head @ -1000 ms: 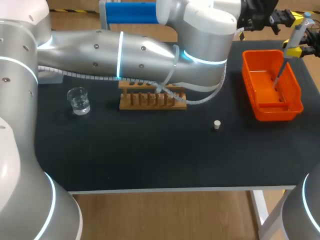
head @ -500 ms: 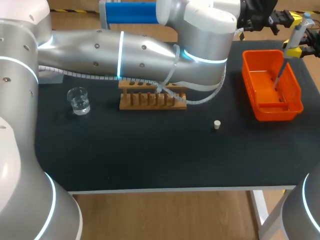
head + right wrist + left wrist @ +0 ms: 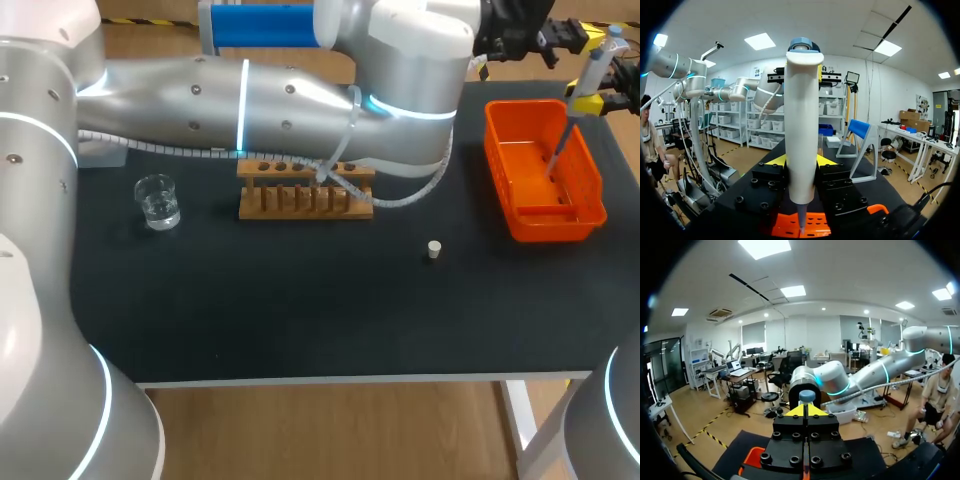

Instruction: Invert the test tube, pick up the pipette, mount the tip to pipette, aspirate from beaker and dispense into the tube, eject the tip, return the pipette, and cap with the stopper.

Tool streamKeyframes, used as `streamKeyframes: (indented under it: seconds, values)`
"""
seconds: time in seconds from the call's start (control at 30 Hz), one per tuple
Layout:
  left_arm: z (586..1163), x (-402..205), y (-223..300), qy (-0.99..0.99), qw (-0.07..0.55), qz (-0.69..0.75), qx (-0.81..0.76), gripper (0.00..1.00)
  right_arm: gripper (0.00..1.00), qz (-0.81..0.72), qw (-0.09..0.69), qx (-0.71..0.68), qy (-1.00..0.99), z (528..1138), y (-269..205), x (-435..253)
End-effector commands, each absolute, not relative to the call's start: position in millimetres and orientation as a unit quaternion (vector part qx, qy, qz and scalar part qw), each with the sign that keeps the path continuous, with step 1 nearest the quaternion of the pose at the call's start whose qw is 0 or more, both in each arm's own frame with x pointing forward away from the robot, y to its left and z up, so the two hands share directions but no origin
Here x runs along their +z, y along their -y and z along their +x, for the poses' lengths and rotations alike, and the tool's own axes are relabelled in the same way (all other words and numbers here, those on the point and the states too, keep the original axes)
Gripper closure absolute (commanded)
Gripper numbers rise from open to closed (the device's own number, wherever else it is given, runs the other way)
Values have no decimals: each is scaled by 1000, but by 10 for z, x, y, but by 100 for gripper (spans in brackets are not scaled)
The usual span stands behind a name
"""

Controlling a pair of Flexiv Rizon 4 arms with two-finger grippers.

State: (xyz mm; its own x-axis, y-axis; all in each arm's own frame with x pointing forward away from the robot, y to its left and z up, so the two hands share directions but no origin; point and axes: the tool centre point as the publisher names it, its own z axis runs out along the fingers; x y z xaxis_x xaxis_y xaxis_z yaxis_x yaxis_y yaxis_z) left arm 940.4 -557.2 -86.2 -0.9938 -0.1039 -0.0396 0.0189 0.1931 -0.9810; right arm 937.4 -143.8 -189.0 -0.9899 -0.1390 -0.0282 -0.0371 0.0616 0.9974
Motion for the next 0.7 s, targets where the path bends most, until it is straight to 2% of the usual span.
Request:
streamKeyframes:
  seconds: [0.03,0.7]
  values:
    - [9417,-936,5633,-718,53,-25,-693,100,100,63,40,-682,727,9398,1459,-1881]
    - [9372,-1108,5594,-719,52,-33,-692,100,100,63,40,-682,727,9398,1459,-1881]
